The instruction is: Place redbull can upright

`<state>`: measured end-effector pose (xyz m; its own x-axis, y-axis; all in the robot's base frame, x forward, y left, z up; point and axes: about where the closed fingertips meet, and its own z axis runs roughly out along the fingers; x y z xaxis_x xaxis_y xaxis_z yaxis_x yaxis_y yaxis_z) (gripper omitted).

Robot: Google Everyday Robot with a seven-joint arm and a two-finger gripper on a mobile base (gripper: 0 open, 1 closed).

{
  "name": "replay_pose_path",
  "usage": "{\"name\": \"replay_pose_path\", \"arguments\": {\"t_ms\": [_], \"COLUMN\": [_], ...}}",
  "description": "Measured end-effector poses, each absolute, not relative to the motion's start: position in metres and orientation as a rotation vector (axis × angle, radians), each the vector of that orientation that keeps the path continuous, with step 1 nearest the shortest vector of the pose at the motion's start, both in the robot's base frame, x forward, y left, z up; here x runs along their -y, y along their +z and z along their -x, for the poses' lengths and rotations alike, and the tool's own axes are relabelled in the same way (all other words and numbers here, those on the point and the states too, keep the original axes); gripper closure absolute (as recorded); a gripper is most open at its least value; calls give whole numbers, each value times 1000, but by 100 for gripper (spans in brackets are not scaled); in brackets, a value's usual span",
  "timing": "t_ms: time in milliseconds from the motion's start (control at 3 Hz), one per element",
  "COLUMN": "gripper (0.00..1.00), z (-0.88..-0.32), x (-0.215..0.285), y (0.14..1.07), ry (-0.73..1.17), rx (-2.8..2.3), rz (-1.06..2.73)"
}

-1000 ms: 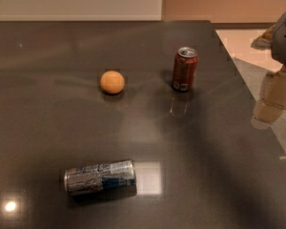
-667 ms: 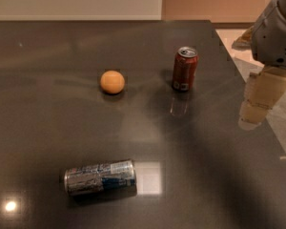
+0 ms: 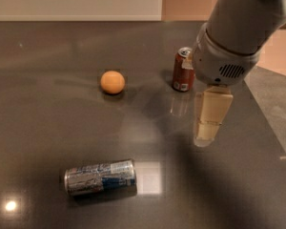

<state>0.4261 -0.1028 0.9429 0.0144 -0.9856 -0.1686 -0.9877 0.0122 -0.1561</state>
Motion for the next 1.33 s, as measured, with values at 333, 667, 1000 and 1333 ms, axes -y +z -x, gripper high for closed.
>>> {"name": "replay_pose_path", "arguments": {"t_ms": [333, 667, 1000, 1333], "gripper": [0, 0, 0, 0], "z": [-412, -402, -399, -391], "x": [57, 19, -8, -32], "y": [919, 898, 886, 875], "ry": [55, 100, 126, 124], "rx": [-2028, -2019, -2014, -2022], "rz": [2137, 2172, 2182, 2181]}}
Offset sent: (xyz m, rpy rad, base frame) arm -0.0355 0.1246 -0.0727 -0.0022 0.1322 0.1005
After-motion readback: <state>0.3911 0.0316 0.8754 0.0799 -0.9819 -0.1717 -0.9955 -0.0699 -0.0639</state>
